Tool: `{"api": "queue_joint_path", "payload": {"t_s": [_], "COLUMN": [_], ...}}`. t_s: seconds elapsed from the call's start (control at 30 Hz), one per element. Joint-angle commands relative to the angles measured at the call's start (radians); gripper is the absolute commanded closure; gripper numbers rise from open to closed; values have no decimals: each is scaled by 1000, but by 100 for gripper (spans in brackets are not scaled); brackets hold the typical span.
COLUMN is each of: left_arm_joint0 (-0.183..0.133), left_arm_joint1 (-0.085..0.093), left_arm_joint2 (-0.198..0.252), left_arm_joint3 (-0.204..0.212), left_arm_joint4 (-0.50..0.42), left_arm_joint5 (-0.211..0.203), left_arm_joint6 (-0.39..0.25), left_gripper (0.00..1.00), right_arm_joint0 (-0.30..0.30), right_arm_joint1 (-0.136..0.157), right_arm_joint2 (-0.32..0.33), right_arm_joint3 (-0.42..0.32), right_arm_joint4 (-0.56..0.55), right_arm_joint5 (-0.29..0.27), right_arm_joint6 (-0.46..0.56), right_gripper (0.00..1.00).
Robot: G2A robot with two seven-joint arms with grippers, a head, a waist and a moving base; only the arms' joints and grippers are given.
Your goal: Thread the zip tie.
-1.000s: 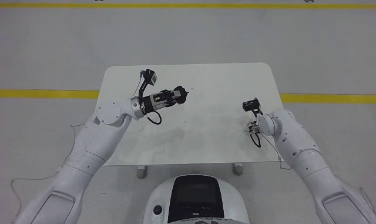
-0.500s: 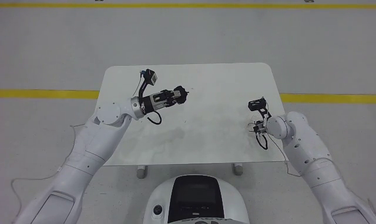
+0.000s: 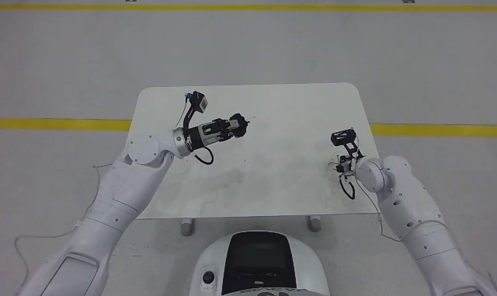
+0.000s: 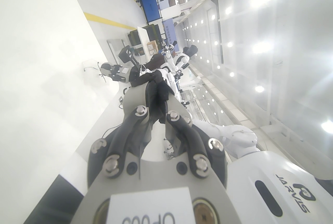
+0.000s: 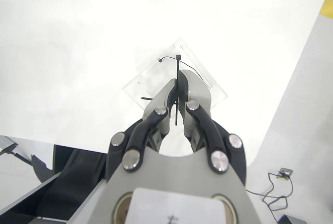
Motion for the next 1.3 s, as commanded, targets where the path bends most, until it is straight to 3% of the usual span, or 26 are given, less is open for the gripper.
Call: {"api": "queue_joint_path", "payload": {"t_s": [0.0,0.43,0.87,1.03,1.27], "left_arm_joint0": [0,0,0,0,0], "left_arm_joint1": [0,0,0,0,0], "left_arm_joint2": [0,0,0,0,0], "left_arm_joint3": [0,0,0,0,0], "left_arm_joint4": [0,0,0,0,0], "left_arm_joint5": [0,0,0,0,0], "left_arm_joint6": [0,0,0,0,0], "left_gripper": [100,100,100,100,100], "right_arm_joint0": [-6,-48,-72,-112,-160], "right_arm_joint1": [0,-3,-2,-1,-1], "right_arm_joint2": [5,49,68,75,84], "right_arm_joint3": [-2,-17,-37,-75,-128], "right_arm_joint4": [6,35,42,22,-27], "right_arm_joint5": [4,28,24,-13,-22], "right_arm_joint6": [-12,-140,-166,-276,-389], "right_gripper": [100,100,100,100,100]}}
